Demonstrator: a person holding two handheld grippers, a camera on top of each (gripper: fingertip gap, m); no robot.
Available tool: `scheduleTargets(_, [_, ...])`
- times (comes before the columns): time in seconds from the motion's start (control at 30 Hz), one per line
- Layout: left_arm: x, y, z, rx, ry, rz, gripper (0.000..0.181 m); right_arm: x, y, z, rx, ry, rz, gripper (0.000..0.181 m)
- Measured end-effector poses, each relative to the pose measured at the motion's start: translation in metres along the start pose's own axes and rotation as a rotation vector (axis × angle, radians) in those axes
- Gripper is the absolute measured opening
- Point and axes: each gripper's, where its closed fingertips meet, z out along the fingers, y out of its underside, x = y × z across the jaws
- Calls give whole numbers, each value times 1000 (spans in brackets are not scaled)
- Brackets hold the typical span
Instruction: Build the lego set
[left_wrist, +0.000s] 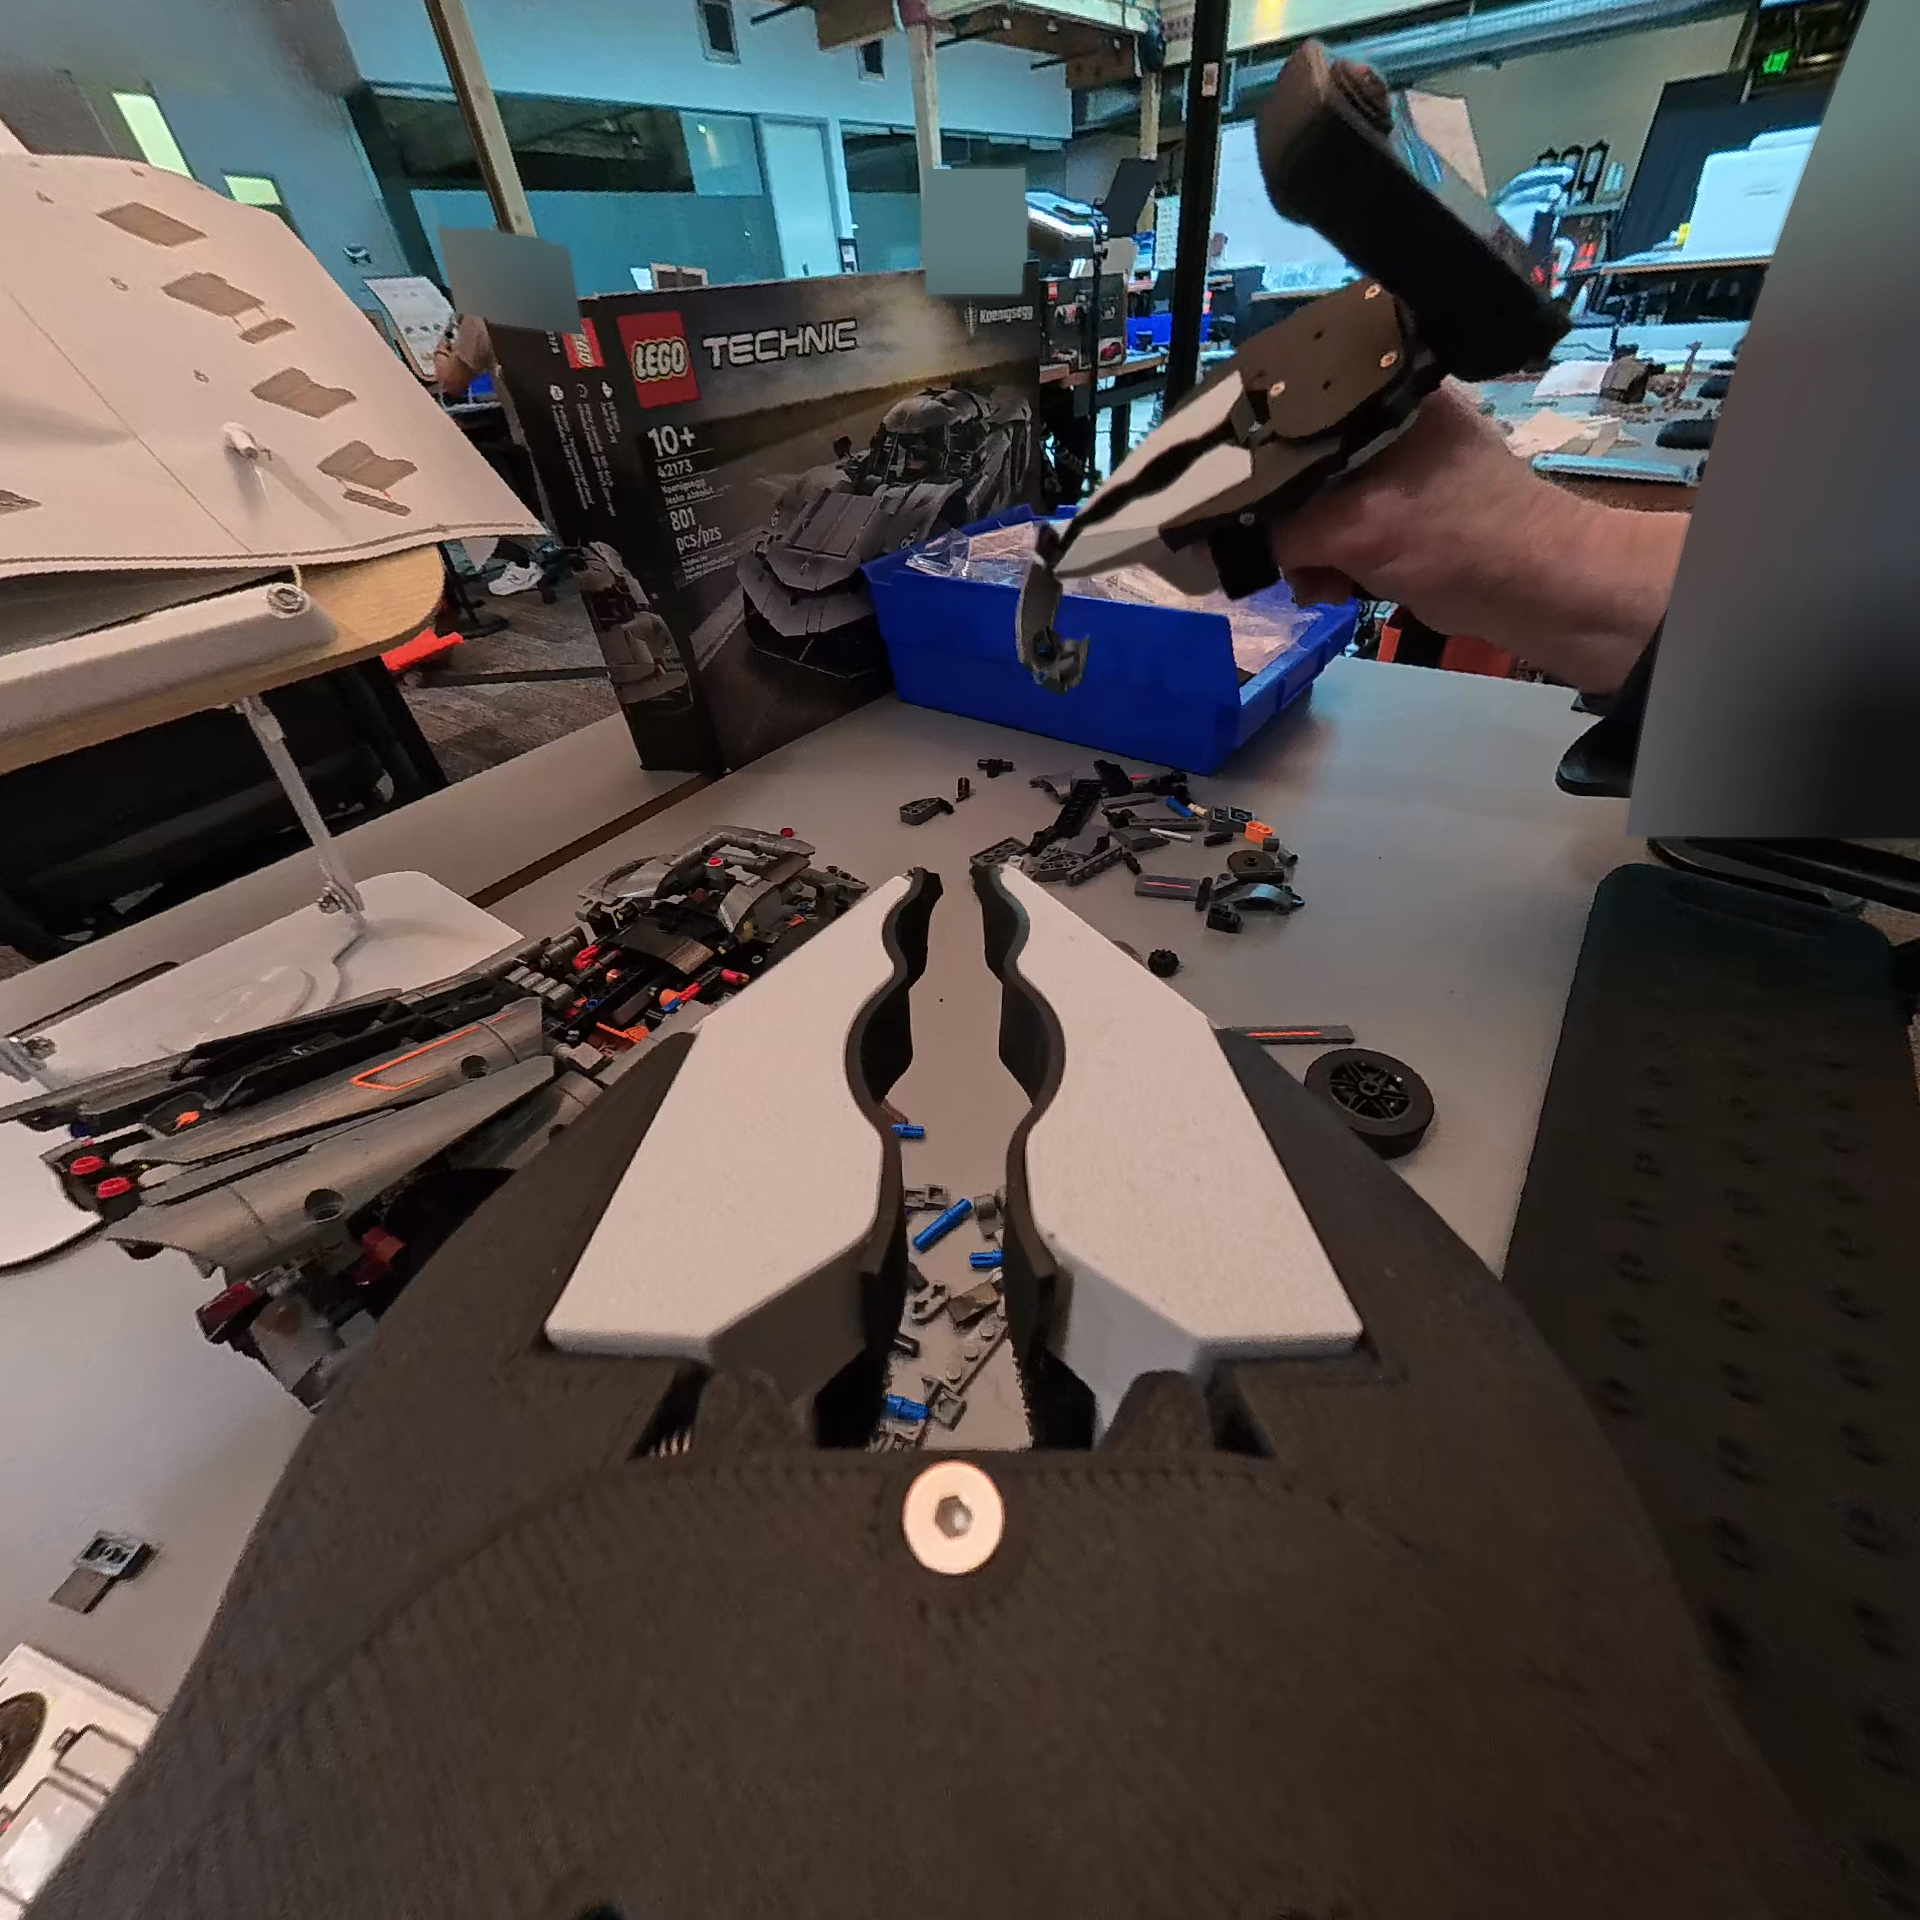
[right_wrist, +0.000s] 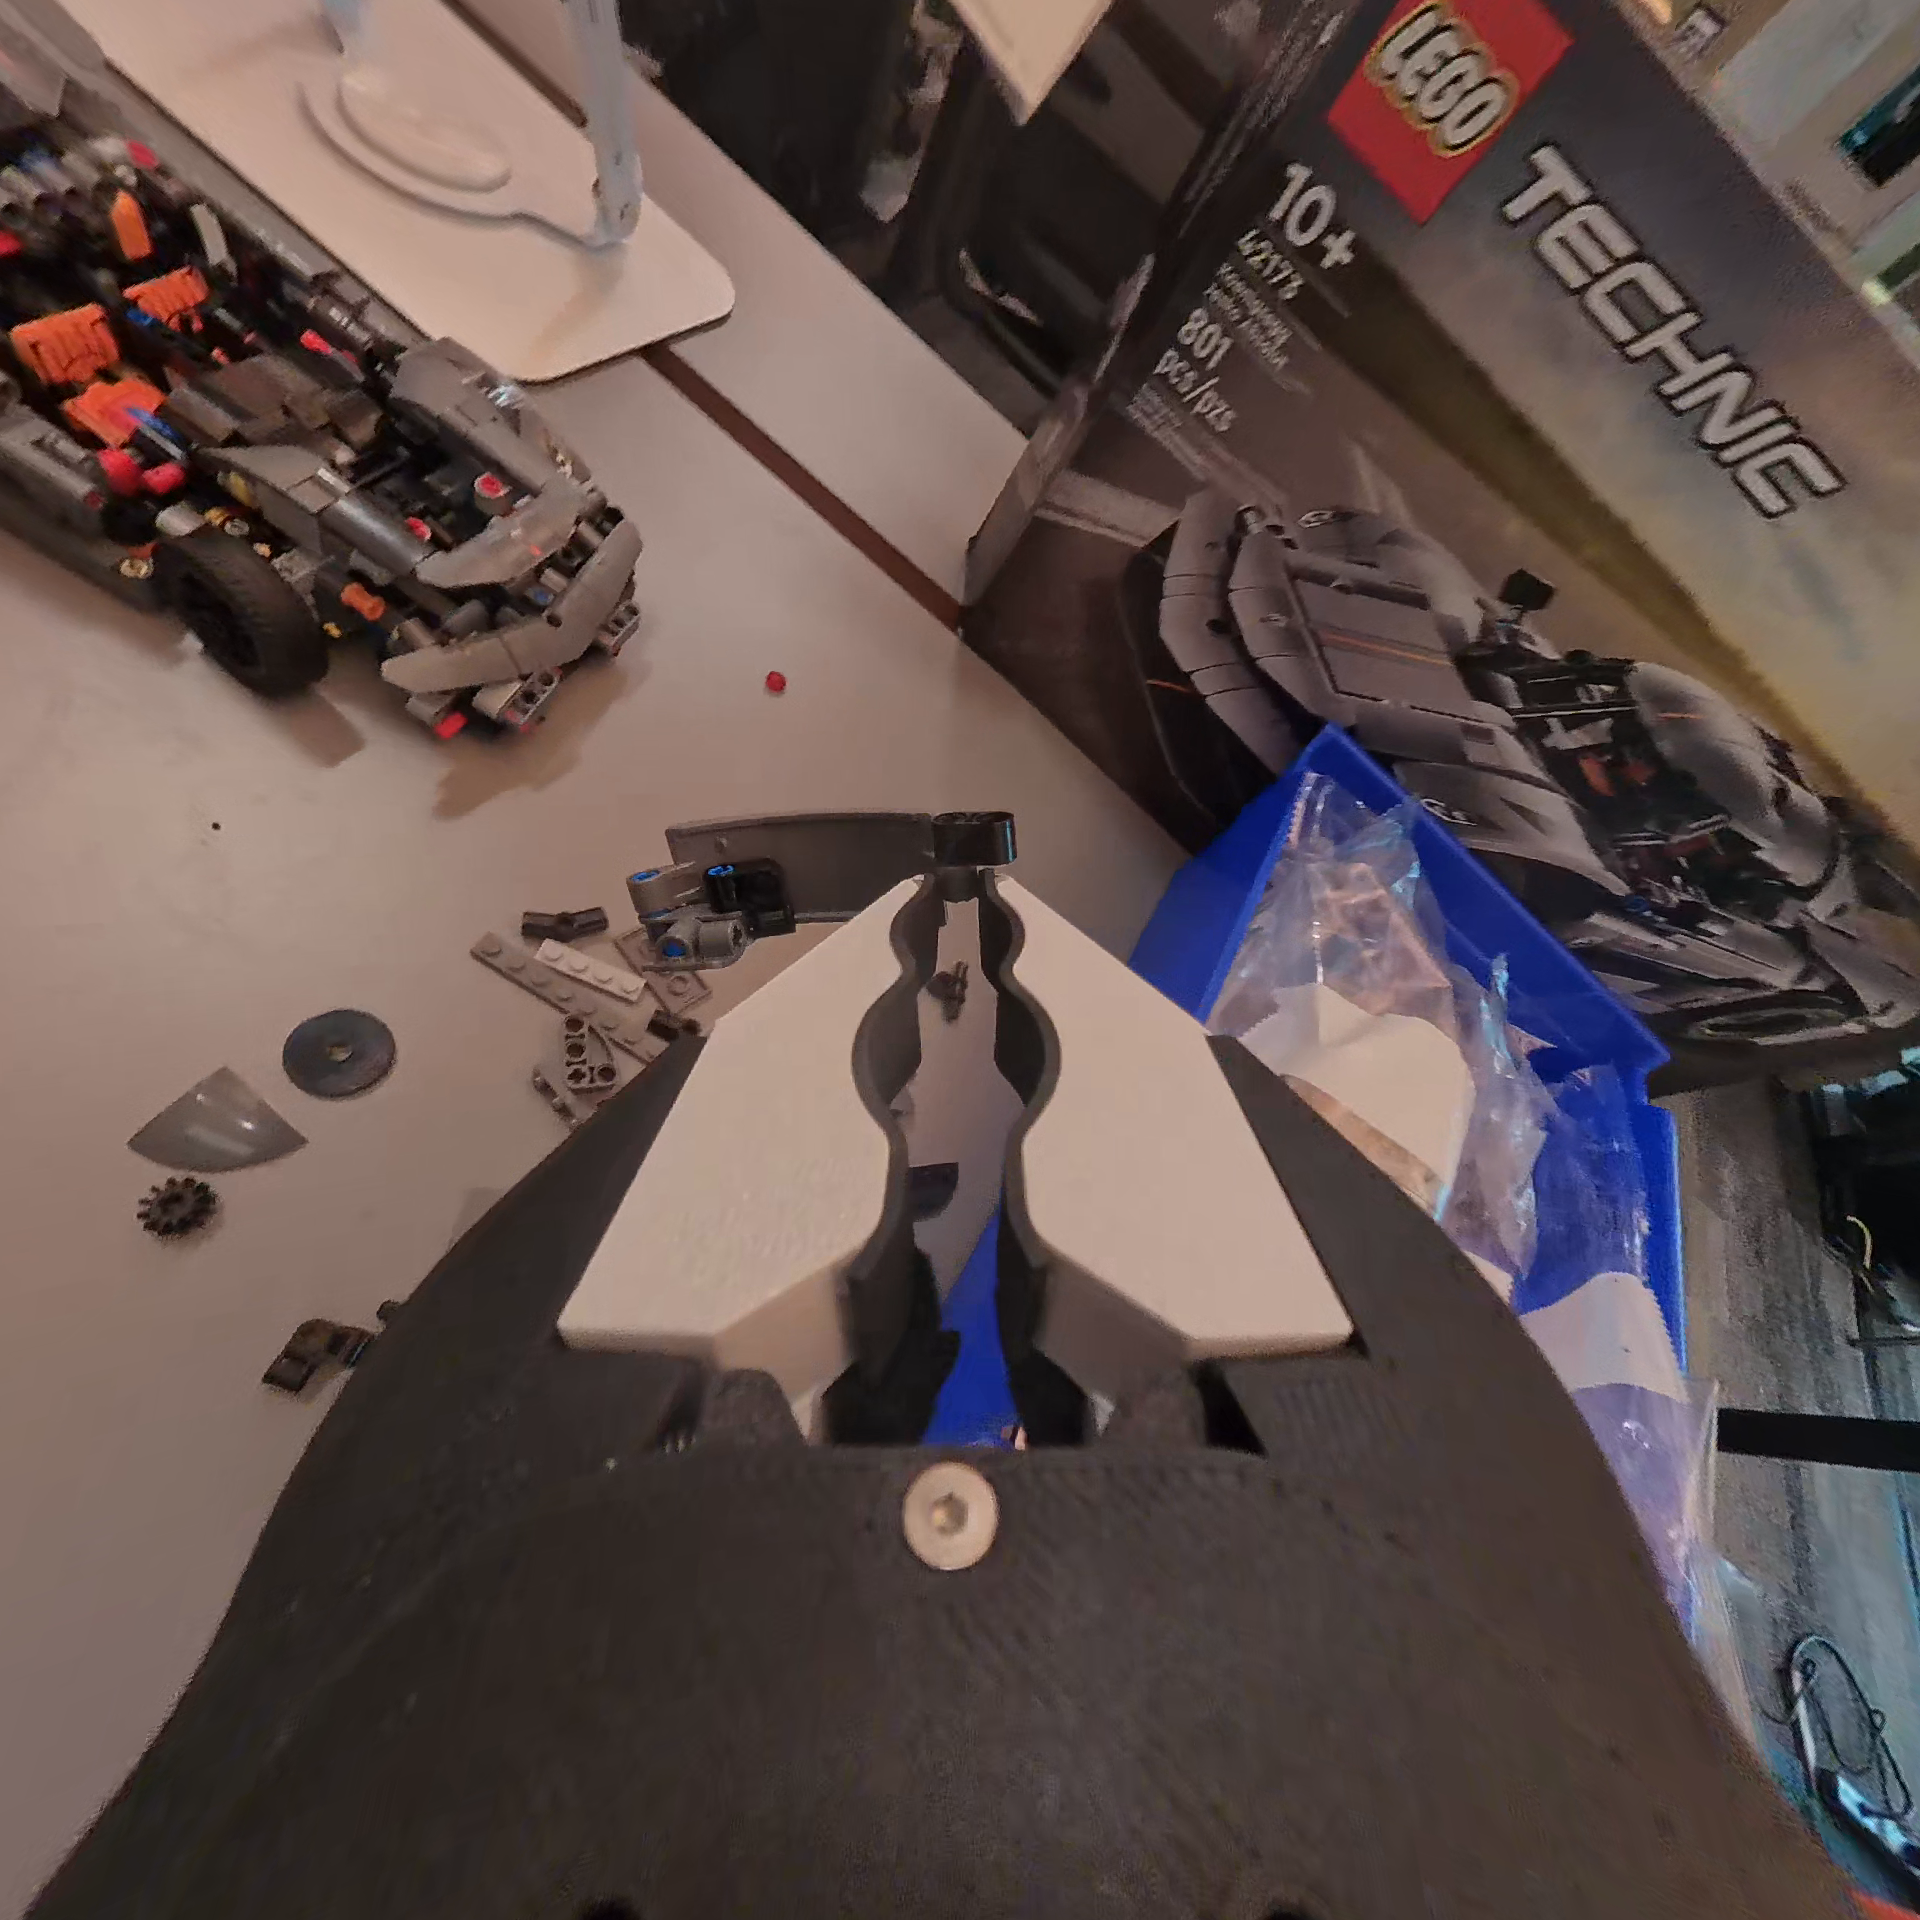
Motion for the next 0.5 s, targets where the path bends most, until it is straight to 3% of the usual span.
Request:
scheduleTargets(0.23, [-4, -4, -3, 25, -10, -21, 7, -52, 36, 20, -203, -242, -49, 5])
scheduleTargets(0.5, [-3, -3, -2, 19, -3, -22, 7, -84, 65, 27, -353, -382, -66, 5])
